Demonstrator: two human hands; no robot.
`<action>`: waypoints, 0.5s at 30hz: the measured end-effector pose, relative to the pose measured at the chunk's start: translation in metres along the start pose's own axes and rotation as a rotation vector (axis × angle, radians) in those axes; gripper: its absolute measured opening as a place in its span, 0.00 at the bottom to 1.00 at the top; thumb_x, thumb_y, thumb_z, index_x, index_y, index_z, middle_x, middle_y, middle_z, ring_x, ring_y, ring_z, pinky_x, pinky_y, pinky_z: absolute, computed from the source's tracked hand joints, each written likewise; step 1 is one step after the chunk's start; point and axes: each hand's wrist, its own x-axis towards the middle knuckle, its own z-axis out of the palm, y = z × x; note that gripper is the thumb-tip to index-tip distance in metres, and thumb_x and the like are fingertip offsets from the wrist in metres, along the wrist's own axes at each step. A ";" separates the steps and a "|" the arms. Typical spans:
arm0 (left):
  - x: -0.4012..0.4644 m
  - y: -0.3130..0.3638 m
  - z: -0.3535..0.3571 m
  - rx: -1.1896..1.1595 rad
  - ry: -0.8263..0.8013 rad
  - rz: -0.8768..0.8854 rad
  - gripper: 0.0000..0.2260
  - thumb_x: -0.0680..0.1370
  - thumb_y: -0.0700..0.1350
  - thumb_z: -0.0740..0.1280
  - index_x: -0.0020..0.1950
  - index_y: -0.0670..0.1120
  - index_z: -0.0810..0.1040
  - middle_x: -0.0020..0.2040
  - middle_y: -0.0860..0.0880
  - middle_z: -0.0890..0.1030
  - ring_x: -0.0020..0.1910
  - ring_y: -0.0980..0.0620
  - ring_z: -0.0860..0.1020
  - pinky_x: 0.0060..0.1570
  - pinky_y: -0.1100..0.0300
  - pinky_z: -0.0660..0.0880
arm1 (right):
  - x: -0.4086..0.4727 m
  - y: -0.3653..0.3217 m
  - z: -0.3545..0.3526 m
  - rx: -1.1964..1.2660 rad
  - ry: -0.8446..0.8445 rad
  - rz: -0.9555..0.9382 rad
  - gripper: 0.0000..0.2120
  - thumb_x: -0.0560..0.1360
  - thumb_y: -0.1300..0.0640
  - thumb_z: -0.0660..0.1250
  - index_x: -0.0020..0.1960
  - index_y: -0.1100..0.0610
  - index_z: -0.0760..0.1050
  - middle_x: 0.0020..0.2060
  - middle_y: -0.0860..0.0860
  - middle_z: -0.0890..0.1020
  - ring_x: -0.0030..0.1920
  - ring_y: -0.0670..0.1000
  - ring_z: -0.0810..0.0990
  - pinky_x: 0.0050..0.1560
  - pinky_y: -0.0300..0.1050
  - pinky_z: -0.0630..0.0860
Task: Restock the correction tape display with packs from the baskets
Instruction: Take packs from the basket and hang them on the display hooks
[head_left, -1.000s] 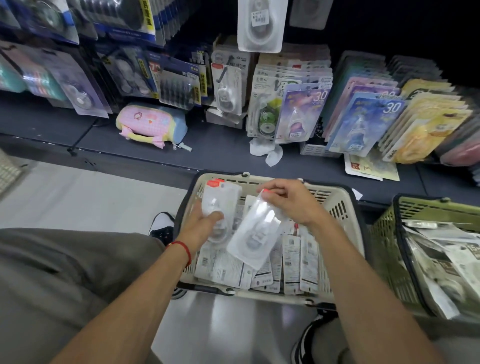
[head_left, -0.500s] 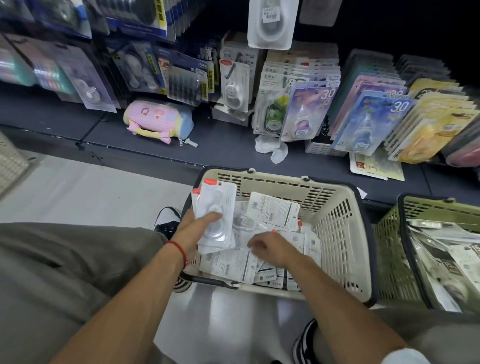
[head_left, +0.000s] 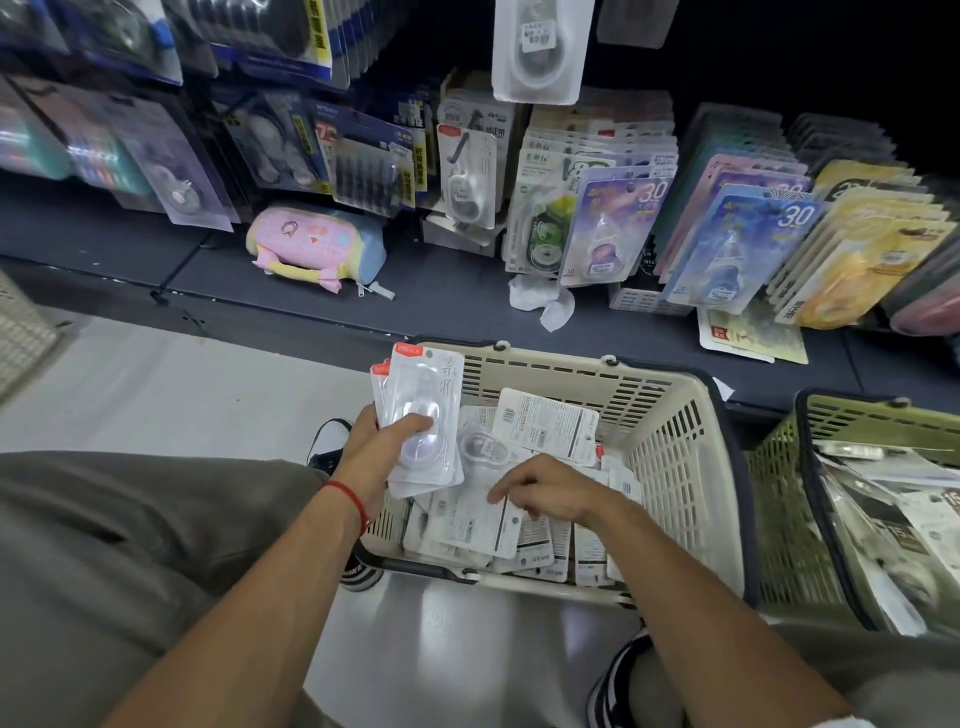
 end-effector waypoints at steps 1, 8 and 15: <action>0.001 0.000 -0.001 0.001 -0.003 0.005 0.31 0.63 0.49 0.78 0.65 0.52 0.76 0.58 0.46 0.84 0.56 0.42 0.84 0.44 0.49 0.82 | -0.006 0.001 -0.008 0.062 -0.028 0.012 0.19 0.75 0.63 0.65 0.61 0.51 0.86 0.37 0.41 0.82 0.37 0.37 0.79 0.42 0.29 0.74; 0.002 0.002 0.001 0.064 -0.007 0.062 0.28 0.63 0.52 0.78 0.62 0.54 0.77 0.58 0.47 0.85 0.55 0.43 0.84 0.51 0.45 0.83 | -0.024 0.004 -0.044 0.050 0.333 -0.126 0.04 0.80 0.60 0.73 0.53 0.55 0.85 0.45 0.54 0.85 0.47 0.53 0.82 0.55 0.52 0.79; -0.015 0.010 0.031 0.120 -0.169 0.180 0.28 0.74 0.51 0.78 0.72 0.57 0.74 0.65 0.53 0.84 0.66 0.47 0.81 0.70 0.40 0.74 | -0.052 -0.054 -0.085 0.287 0.565 -0.256 0.21 0.83 0.50 0.69 0.40 0.66 0.75 0.34 0.51 0.71 0.36 0.49 0.68 0.42 0.44 0.66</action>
